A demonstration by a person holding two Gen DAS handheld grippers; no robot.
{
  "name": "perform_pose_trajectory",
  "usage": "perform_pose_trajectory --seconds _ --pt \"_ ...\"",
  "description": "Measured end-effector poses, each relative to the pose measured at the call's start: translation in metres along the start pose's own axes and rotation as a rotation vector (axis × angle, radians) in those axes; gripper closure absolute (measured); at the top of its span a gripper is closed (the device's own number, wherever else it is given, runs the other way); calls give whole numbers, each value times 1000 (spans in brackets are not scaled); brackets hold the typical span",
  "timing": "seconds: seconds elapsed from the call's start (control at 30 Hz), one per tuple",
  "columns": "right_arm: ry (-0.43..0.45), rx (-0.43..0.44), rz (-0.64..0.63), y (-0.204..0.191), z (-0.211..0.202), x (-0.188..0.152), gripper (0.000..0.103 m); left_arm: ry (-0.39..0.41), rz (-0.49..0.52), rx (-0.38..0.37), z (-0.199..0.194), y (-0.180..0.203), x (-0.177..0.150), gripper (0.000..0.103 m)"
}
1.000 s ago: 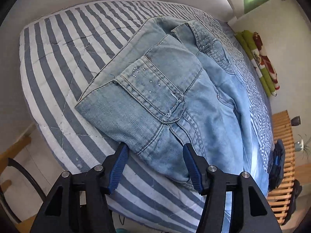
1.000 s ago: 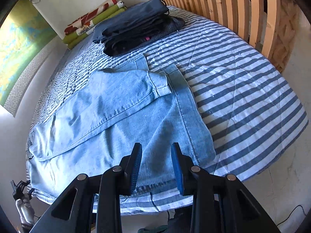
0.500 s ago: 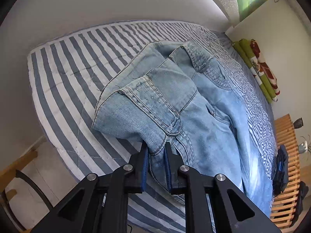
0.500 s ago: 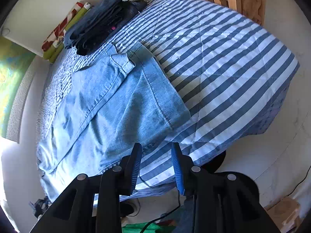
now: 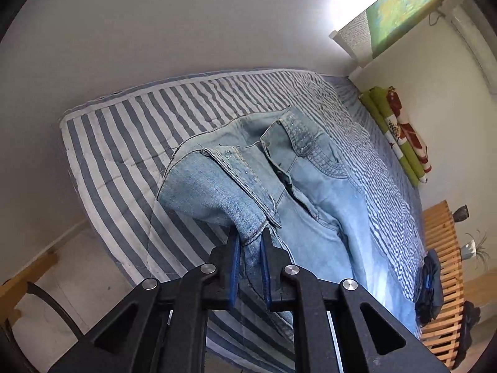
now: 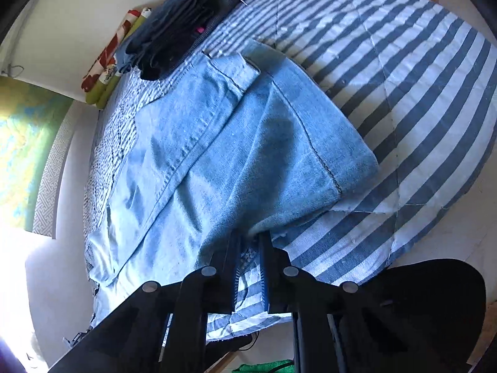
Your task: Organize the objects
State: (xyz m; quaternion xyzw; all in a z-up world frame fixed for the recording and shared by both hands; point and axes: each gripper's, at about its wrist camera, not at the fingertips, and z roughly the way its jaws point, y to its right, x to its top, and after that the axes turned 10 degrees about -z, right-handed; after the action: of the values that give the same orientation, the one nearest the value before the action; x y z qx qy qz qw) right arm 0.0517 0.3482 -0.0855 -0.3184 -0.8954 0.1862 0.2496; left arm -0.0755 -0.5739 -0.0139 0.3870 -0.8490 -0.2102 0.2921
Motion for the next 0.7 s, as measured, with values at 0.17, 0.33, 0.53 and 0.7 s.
perform_pose_trajectory --seconds 0.17,0.33,0.53,0.7 --pt "125 32 -84 -29 -71 2 97 35 -4 -63 -34 -2 11 93" --pt "218 24 -192 -63 -116 -13 97 70 -24 -67 -56 -19 14 95" --pt "254 61 -199 -94 -125 -6 97 62 -72 -93 -60 -25 25 95" --pt "316 91 -250 -131 -141 22 97 129 -106 -131 -79 -5 57 95"
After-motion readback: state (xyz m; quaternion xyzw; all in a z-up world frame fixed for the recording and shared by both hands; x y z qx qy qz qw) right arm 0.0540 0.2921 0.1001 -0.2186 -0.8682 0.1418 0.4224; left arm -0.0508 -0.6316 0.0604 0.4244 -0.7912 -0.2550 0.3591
